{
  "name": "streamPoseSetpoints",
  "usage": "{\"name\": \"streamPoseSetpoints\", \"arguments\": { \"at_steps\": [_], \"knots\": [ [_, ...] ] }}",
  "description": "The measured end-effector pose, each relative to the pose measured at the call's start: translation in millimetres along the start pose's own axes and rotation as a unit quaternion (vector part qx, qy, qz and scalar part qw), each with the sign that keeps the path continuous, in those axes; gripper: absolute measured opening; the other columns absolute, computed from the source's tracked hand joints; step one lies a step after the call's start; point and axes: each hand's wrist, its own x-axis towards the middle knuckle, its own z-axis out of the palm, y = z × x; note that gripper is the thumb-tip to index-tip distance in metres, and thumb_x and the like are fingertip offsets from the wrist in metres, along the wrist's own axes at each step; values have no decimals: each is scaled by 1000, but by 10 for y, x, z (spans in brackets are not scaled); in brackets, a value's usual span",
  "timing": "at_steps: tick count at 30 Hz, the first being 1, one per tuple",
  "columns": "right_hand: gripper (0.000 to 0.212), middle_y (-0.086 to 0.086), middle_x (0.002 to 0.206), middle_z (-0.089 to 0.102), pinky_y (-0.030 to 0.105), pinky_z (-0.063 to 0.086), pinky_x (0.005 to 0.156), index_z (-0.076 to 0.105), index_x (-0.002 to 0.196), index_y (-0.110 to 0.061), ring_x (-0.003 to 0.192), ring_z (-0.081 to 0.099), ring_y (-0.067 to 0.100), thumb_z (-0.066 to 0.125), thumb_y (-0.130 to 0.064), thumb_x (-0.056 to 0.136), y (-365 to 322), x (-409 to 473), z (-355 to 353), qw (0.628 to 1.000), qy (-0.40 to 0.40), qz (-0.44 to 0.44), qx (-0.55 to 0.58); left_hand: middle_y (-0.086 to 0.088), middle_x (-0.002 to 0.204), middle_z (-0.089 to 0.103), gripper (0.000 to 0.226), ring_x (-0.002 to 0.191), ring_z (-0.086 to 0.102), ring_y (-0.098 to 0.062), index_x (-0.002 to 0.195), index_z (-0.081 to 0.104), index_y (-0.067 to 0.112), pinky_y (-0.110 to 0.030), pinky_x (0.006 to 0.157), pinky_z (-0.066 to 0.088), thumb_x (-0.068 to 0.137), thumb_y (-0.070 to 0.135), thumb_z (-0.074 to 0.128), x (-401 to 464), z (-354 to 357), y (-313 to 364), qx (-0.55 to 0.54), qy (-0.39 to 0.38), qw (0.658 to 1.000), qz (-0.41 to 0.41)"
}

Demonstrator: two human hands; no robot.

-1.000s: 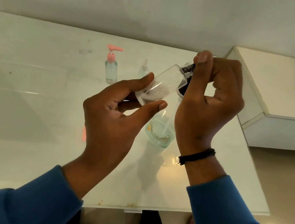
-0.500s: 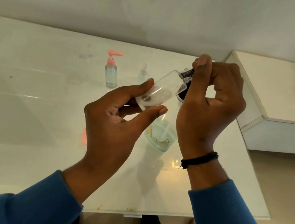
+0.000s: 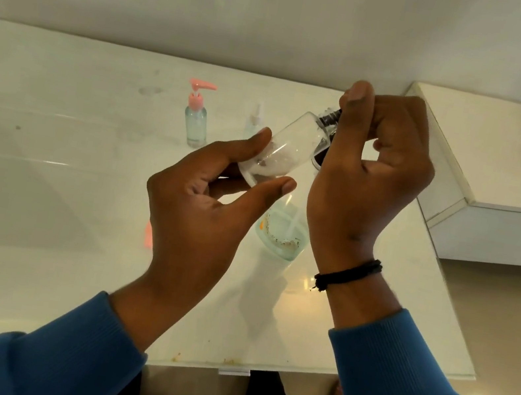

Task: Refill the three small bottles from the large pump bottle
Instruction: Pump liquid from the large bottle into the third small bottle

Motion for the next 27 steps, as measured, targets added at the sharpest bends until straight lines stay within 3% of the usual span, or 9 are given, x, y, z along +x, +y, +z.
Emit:
{"name": "streamPoseSetpoints", "arguments": {
  "at_steps": [8, 15, 24, 27],
  "knots": [
    [36, -4, 69, 54, 51, 45, 65, 65, 67, 1, 64, 50, 21, 61, -17, 98, 16, 33, -19, 1000, 0, -11, -8, 11, 118, 70, 42, 106, 68, 5, 118, 69, 16, -12, 83, 55, 80, 16, 84, -3, 5, 32, 2, -1, 1000, 1],
    [30, -3, 76, 60, 55, 46, 66, 66, 71, 0, 70, 55, 23, 61, -11, 99, 76, -66, -10, 1000, 10, -4, 1, 6, 118, 72, 45, 106, 70, -2, 121, 71, 10, -16, 84, 58, 79, 15, 86, -4, 9, 10, 9, 0, 1000, 5],
    [30, -5, 75, 60, 54, 45, 66, 68, 72, -3, 72, 53, 25, 61, -12, 99, 67, -58, -20, 1000, 10, -10, -8, 7, 119, 71, 44, 107, 70, -1, 121, 70, 12, -17, 84, 58, 81, 16, 85, -6, 1, 11, 13, -4, 1000, 2],
    [32, -5, 73, 58, 48, 44, 67, 67, 70, -2, 70, 51, 20, 62, -13, 99, 46, -26, -20, 1000, 8, -10, -13, 8, 118, 71, 43, 106, 70, 0, 120, 69, 15, -15, 84, 57, 80, 16, 85, -5, 1, 21, 4, -2, 1000, -1]
  ]
}}
